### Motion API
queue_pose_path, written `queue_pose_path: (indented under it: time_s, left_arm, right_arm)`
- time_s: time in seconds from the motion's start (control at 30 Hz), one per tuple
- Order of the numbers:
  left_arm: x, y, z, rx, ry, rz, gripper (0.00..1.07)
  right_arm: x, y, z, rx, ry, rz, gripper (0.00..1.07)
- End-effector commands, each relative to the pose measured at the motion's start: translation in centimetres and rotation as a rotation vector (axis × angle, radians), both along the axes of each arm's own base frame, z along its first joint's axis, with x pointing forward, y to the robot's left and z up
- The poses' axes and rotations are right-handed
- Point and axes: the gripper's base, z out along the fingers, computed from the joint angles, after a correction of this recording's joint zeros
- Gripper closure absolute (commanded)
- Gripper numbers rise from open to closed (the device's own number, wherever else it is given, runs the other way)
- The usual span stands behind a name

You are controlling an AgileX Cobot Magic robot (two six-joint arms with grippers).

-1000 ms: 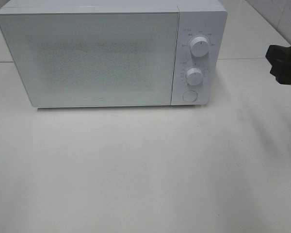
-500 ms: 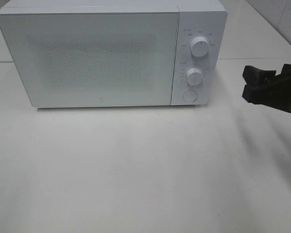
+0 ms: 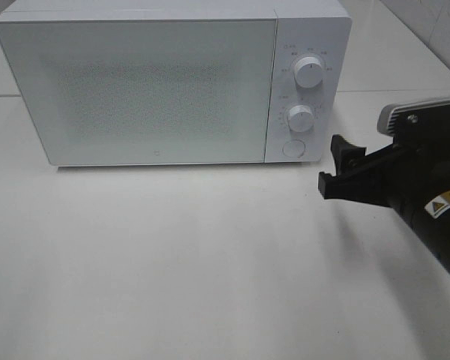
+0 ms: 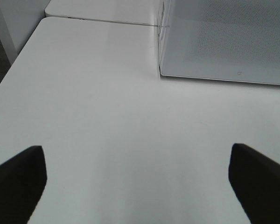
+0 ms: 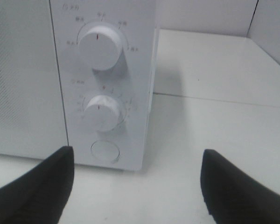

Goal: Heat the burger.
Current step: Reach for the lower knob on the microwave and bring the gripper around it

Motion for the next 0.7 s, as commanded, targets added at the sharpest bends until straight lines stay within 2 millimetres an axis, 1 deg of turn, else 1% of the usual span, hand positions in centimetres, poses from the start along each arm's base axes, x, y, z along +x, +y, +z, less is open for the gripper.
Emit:
queue_pose_path:
  time_s: [0.03,0.07,0.13,0.33,0.43,0.6,0.7]
  left_arm:
    - [-0.1,0.0,0.0,-0.001,-0.003,-0.001,0.09]
    - [-0.1,0.0,0.0,-0.001,-0.003,-0.001,0.09]
    - [-0.1,0.0,0.0,-0.001,-0.003,-0.001,0.09]
    - [-0.1,0.0,0.0,-0.001,-0.003,-0.001,0.09]
    - [-0.1,0.0,0.0,-0.001,-0.003,-0.001,0.09]
    - [-0.1,0.0,0.0,-0.001,-0.003,-0.001,0.09]
    - [-0.1,0.0,0.0,-0.001,-0.003,-0.001,0.09]
  right_arm:
    - [-0.2,0.6,0.8,-0.02,-0.148,-0.031,0.32]
    - [-0.2,0.6,0.8,-0.02,-0.148,-0.031,0.32]
    - [-0.3,1.0,-0.1,-0.047,-0.123,-0.012,0.32]
    - [-0.2,1.0,-0.4,-0.055,-0.116,-0.013,0.32]
    - [0.2,1.2,-0.1,-0.036,-0.124,-0.041,0.32]
    - [1.6,2.1,0.9,-0.003,-0.164,-0.084,0.32]
    - [2.0,2.4,1.3,0.009,-0.177,-0.096,0.32]
